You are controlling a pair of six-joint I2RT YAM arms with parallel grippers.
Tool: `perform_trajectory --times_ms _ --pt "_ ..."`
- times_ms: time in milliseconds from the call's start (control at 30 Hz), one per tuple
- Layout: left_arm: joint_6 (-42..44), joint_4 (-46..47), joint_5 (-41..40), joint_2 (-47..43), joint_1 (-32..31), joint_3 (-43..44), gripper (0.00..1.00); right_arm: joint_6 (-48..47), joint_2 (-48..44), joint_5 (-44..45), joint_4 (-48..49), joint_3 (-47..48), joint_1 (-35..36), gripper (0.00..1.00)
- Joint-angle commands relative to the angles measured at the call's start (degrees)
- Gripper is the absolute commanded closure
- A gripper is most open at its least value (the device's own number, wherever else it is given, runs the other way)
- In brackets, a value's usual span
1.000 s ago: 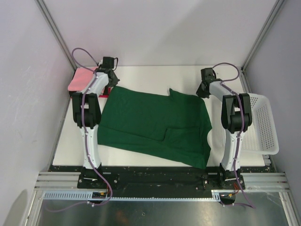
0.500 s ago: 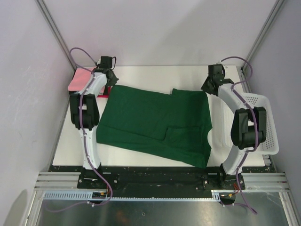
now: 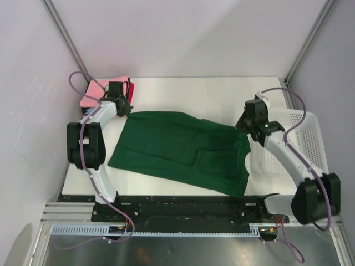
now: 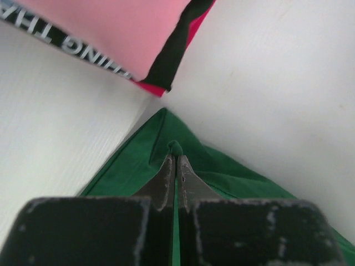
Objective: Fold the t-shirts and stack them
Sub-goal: Fold the other side of the tshirt into a rectangle
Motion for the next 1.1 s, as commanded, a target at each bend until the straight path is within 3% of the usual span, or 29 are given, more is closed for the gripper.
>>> perform_trajectory --times_ms 0,167,300,433,1067 --pt "-0.29 5.79 -0.01 -7.44 0.76 -8.12 1.0 4.06 -8.18 1.69 -2.36 -6.89 4.57 1.0" --pt "-2.38 8.83 0.61 -11.27 1.65 -16.63 0.98 7.73 -15.57 1.61 -4.0 -16.05 8.47 1.0" --pt "-3.99 9.14 0.81 -13.71 1.71 -19.23 0.66 10.57 -18.33 0.83 -3.68 -21.36 10.17 1.0" --pt "-4.61 9.16 0.44 -16.23 1.71 -20.63 0.54 11.22 -18.38 0.88 -3.32 -22.64 11.01 1.0" --pt "-11.14 8.0 -1.1 -11.75 1.71 -23.14 0.64 10.69 -14.75 0.16 -0.45 -22.93 11.3 1.0"
